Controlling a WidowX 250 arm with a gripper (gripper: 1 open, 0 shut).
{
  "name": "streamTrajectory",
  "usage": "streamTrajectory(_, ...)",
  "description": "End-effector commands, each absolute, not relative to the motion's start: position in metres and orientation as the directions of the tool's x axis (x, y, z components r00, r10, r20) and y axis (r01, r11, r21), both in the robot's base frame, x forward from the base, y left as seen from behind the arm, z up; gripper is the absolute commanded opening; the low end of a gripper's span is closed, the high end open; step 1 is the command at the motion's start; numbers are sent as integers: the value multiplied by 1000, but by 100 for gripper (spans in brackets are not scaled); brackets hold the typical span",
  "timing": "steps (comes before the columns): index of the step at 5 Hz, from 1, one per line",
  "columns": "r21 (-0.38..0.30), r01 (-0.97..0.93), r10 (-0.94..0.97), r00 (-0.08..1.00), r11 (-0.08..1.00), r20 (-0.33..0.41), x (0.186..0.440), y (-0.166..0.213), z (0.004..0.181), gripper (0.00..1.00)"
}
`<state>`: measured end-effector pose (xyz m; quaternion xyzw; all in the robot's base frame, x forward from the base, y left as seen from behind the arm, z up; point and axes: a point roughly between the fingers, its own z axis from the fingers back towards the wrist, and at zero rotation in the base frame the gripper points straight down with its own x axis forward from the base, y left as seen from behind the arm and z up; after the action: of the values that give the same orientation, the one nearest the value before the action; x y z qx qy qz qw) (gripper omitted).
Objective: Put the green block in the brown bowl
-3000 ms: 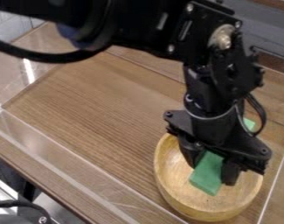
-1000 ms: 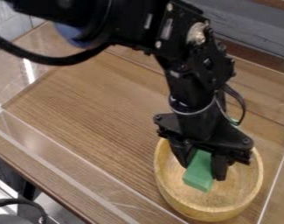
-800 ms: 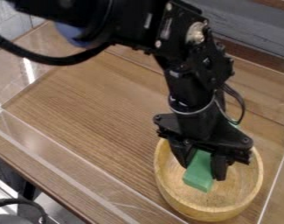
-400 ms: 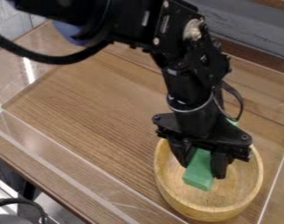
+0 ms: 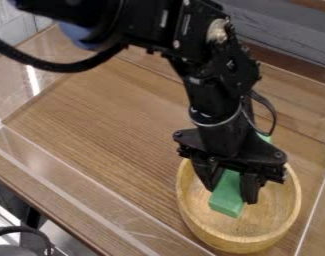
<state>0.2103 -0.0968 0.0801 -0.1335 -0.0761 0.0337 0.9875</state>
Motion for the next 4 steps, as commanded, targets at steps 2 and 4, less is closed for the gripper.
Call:
streamTrajectory(2, -293, -47, 97, 982, 955, 160, 216, -96, 88, 0)
streamTrajectory(4, -305, -49, 100, 983, 951, 152, 217, -96, 87, 0)
